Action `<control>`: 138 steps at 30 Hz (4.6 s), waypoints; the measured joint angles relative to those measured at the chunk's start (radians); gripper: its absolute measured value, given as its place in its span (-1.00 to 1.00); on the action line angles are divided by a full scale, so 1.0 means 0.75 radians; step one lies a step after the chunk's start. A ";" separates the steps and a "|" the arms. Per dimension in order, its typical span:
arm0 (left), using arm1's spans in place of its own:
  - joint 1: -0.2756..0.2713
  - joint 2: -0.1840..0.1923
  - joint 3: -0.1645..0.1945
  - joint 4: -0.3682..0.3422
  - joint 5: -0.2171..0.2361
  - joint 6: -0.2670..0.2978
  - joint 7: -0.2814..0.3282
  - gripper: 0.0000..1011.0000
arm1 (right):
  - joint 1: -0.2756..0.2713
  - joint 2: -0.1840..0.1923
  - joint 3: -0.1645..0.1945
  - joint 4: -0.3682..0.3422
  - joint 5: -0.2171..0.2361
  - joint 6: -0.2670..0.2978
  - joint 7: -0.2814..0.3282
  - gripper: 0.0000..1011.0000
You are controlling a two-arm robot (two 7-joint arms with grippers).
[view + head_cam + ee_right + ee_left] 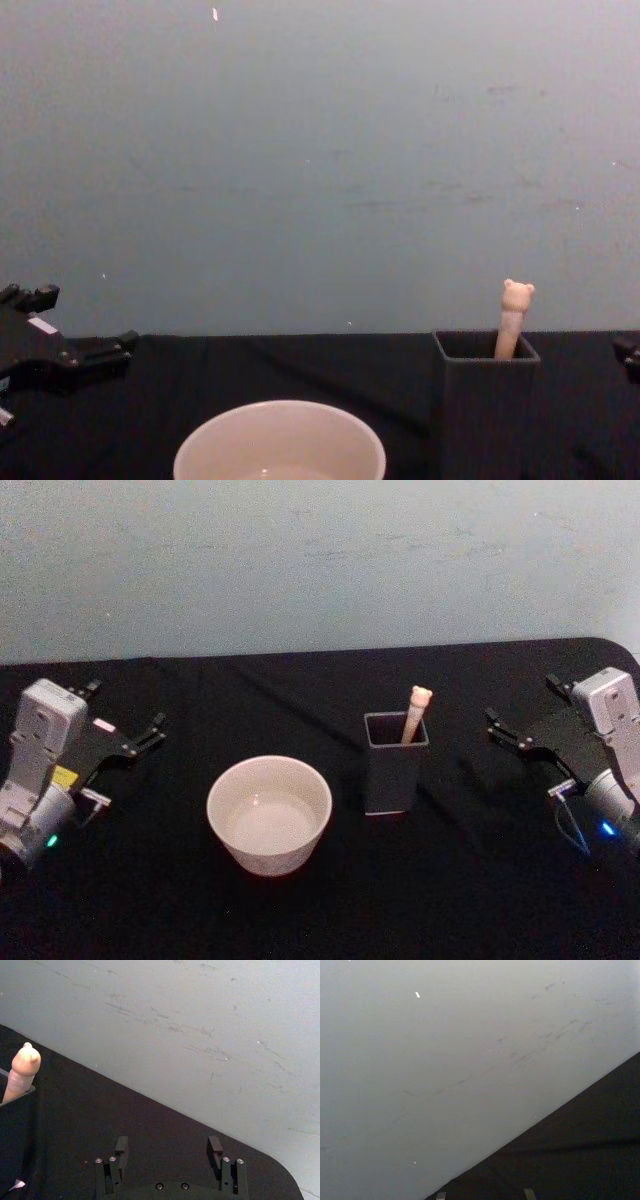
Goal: Pick up the stirring spoon with one hand, stir inside the cup, then place it back in its original position.
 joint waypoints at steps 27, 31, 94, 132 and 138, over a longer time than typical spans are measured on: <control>0.000 0.000 0.000 0.000 0.000 0.000 0.000 0.98 | -0.157 0.105 0.208 -0.241 0.319 0.050 0.313 0.98; 0.000 0.000 0.000 0.000 0.000 0.000 0.000 0.98 | -0.212 0.142 0.242 -0.309 0.403 0.063 0.421 0.98; 0.000 0.000 0.000 0.000 0.000 0.000 0.000 0.98 | 0.104 -0.152 0.090 -0.052 0.381 0.328 0.624 0.98; 0.000 0.000 0.000 0.000 0.000 0.000 0.000 0.98 | 0.102 -0.150 0.091 -0.054 0.384 0.328 0.623 -0.58; 0.000 0.000 0.000 0.000 0.000 0.000 0.000 0.98 | 0.102 -0.150 0.091 -0.054 0.384 0.328 0.623 -0.58</control>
